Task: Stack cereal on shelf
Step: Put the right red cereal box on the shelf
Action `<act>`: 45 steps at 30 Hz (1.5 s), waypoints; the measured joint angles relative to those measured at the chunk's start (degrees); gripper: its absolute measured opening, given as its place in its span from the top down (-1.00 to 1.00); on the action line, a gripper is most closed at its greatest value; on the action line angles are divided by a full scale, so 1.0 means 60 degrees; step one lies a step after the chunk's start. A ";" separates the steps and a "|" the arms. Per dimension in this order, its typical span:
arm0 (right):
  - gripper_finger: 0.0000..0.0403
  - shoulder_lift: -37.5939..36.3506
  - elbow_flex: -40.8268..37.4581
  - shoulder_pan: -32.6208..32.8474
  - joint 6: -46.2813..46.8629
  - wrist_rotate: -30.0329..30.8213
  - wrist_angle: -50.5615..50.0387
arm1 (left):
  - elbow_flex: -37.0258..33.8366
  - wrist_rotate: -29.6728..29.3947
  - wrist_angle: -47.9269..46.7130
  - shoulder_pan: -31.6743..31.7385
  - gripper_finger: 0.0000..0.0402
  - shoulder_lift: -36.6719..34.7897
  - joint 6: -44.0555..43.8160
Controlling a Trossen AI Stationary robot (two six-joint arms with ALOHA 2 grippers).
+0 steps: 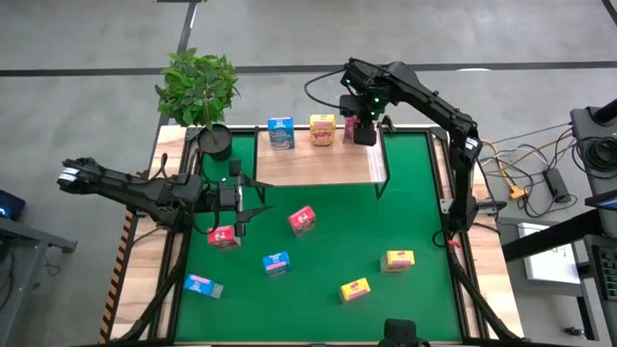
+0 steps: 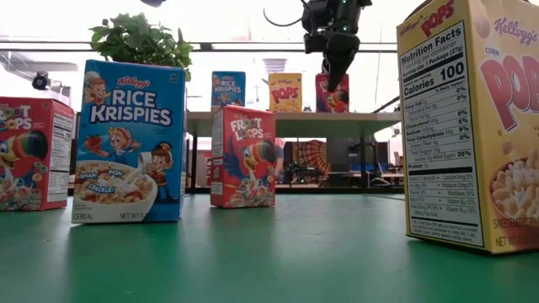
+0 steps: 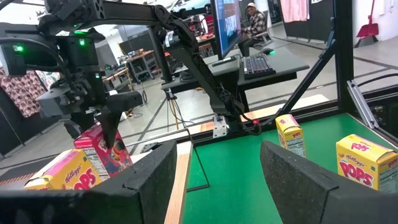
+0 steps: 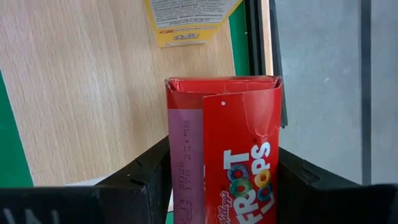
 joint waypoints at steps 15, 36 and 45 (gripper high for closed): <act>0.03 -0.0007 0.0000 0.0004 -0.0144 -0.0030 0.0226 | 0.0000 0.0003 0.0002 0.0000 -0.07 0.0000 0.0000; -0.10 -0.0015 -0.0001 0.0004 -0.0750 0.0054 -0.0135 | 0.0000 0.0004 0.0000 0.0001 -0.07 0.0000 0.0001; -0.10 -0.0080 -0.0004 0.0007 -0.0408 0.0324 -0.0168 | 0.0000 0.0002 0.0001 0.0001 -0.07 0.0000 0.0004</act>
